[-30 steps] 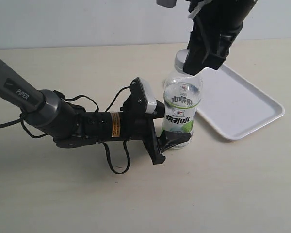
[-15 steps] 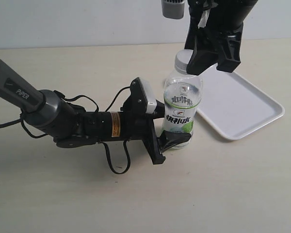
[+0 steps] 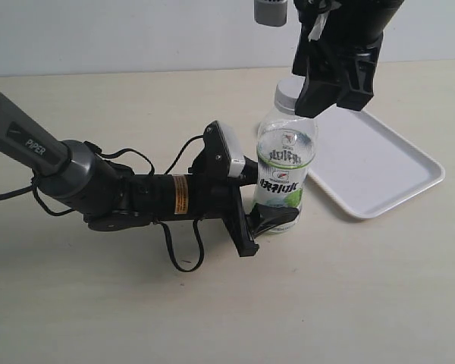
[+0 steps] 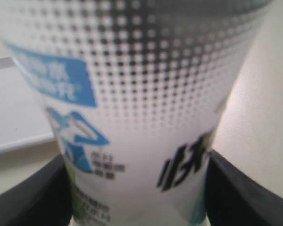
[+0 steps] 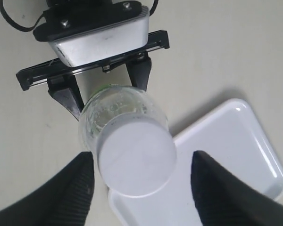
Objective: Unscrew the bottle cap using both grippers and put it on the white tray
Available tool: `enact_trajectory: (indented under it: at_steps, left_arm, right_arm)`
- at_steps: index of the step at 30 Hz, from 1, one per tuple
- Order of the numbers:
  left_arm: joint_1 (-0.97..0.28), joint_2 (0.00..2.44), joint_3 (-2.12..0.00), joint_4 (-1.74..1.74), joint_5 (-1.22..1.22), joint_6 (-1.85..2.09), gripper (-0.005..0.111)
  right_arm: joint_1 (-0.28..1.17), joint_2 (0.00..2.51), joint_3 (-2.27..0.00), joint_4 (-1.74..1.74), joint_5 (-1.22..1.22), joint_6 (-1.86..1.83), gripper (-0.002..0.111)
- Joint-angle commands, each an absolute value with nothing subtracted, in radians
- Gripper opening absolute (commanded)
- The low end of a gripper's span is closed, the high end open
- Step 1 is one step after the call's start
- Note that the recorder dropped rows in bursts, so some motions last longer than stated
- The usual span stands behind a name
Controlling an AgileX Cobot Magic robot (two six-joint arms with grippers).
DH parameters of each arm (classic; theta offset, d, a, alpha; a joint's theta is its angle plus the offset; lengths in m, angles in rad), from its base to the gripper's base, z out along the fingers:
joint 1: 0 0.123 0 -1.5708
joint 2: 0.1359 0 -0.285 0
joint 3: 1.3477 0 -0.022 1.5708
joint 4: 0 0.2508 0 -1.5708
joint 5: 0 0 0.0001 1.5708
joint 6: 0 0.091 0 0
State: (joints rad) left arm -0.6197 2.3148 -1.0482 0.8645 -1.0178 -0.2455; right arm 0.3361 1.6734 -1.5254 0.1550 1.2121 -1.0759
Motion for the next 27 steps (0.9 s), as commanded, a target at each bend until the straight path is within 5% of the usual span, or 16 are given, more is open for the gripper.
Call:
enact_trajectory:
  at_steps: [1, 9, 27]
  left_arm:
    - [-0.621, 2.315, -1.046, 0.888, -0.973, -0.245, 0.000]
    - [-0.621, 2.315, -1.046, 0.888, -0.973, -0.243, 0.000]
    - [-0.621, 2.315, -1.046, 0.894, -0.973, -0.247, 0.000]
  right_arm:
    - [0.338, 1.651, -1.523, 0.188, 1.198, -1.056, 0.064]
    - [0.338, 1.595, -1.523, 0.201, 1.221, -0.912, 0.064]
    - [0.338, 1.551, -1.523, 0.082, 1.212, 0.071, 0.070]
